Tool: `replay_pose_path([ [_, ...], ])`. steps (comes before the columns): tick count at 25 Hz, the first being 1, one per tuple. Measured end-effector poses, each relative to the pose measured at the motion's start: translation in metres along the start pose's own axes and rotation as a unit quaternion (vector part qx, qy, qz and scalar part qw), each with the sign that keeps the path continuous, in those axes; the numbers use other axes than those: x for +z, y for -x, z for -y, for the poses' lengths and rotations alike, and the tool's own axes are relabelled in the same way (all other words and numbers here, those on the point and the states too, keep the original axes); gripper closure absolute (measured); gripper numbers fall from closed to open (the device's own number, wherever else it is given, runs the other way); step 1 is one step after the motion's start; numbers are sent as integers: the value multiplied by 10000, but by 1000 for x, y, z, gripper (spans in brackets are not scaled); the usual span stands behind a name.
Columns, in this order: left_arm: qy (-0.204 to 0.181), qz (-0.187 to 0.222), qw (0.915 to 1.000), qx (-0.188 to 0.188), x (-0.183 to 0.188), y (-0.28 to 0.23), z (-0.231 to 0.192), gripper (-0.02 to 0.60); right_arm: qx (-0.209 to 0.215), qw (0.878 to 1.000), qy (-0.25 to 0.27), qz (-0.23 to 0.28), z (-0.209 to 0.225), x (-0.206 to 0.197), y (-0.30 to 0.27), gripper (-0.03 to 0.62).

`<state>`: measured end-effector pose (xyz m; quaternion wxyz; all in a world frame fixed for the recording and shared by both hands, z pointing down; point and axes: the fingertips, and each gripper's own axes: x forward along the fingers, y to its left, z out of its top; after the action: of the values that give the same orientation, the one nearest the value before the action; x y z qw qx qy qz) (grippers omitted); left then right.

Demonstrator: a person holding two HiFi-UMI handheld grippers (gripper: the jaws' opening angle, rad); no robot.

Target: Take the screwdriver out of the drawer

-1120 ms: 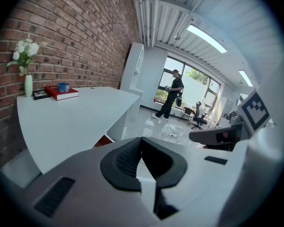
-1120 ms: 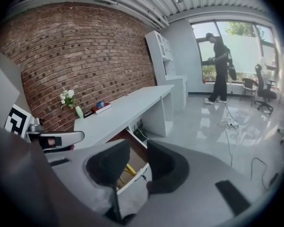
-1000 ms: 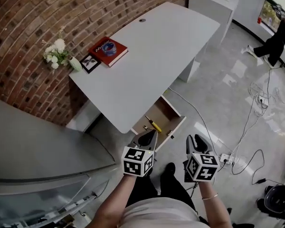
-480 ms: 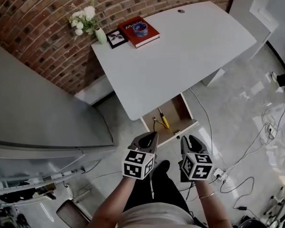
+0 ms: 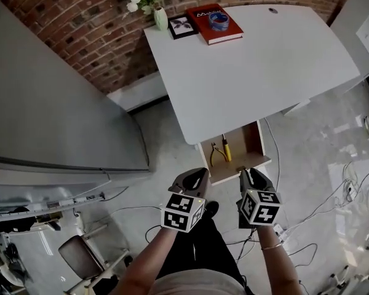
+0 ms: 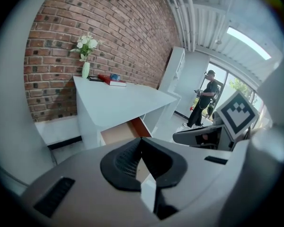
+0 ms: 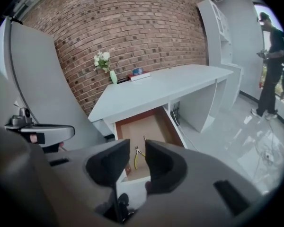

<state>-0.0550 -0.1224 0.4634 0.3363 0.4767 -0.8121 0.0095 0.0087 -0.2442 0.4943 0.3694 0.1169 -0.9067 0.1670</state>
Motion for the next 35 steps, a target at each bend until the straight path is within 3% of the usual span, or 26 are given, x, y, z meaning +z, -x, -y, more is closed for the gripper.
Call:
replay_pose_path([
  [8, 279, -30, 9996, 90, -24, 2, -22, 588, 31, 9970, 641, -425, -16, -21, -37, 494],
  [20, 636, 134, 9975, 263, -50, -16, -55, 588, 67, 9926, 1019, -655, -20, -33, -97, 494],
  [25, 891, 53, 9950, 441, -67, -20, -75, 588, 72, 9931, 890, -765, -20, -35, -124, 494],
  [35, 1036, 132, 9928, 591, -87, -32, -93, 588, -59, 9844, 1428, -1026, -4, -46, -178, 495],
])
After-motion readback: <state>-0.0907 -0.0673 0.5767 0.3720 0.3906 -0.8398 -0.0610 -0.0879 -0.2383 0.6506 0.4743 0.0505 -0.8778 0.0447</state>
